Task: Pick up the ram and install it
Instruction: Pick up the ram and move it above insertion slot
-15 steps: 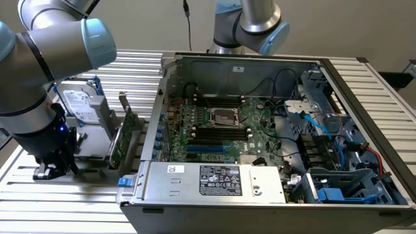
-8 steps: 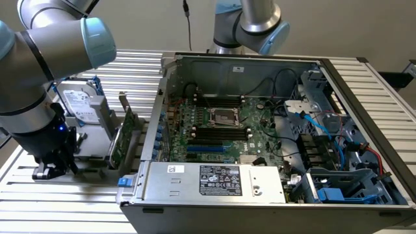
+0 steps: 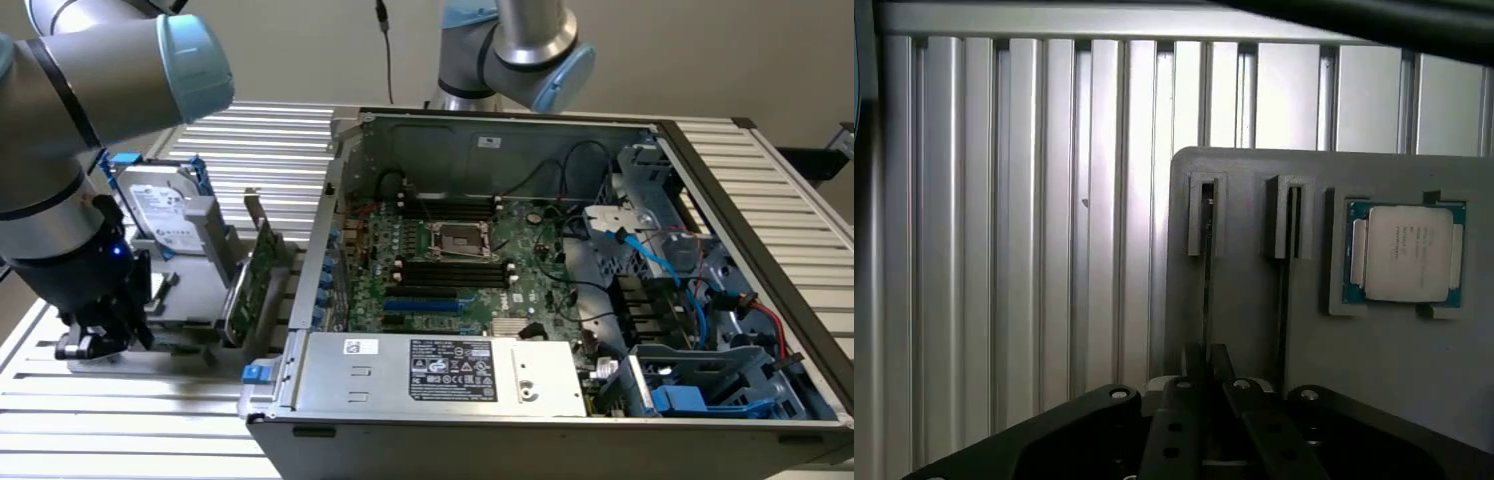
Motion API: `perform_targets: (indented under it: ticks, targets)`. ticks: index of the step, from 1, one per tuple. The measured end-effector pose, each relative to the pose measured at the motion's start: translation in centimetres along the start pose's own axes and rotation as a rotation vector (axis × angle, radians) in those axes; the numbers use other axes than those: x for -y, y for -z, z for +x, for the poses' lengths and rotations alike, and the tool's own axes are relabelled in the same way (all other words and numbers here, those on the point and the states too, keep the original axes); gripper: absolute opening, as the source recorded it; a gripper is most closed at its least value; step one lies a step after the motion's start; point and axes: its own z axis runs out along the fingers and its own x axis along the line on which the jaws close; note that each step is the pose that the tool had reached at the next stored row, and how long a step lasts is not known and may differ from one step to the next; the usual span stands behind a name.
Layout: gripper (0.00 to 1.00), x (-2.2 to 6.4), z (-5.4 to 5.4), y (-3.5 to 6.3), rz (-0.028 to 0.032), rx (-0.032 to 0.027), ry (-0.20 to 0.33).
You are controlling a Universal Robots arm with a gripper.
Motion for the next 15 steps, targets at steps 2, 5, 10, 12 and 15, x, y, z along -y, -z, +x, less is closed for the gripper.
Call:
perform_targets:
  ticks: [2, 5, 10, 12, 15]
  targets:
    - [0.14, -0.04, 0.0, 0.86, -0.0004, -0.0002, 0.000]
    - [0.14, -0.10, 0.0, 2.20, -0.0011, 0.0000, 0.000]
    - [0.14, -0.13, 0.1, 4.49, -0.0039, 0.0002, 0.000]
    - [0.14, -0.04, 0.1, 5.40, -0.0063, 0.0000, 0.000]
    - [0.14, 0.37, 0.1, 6.77, -0.0126, 0.0001, 0.000]
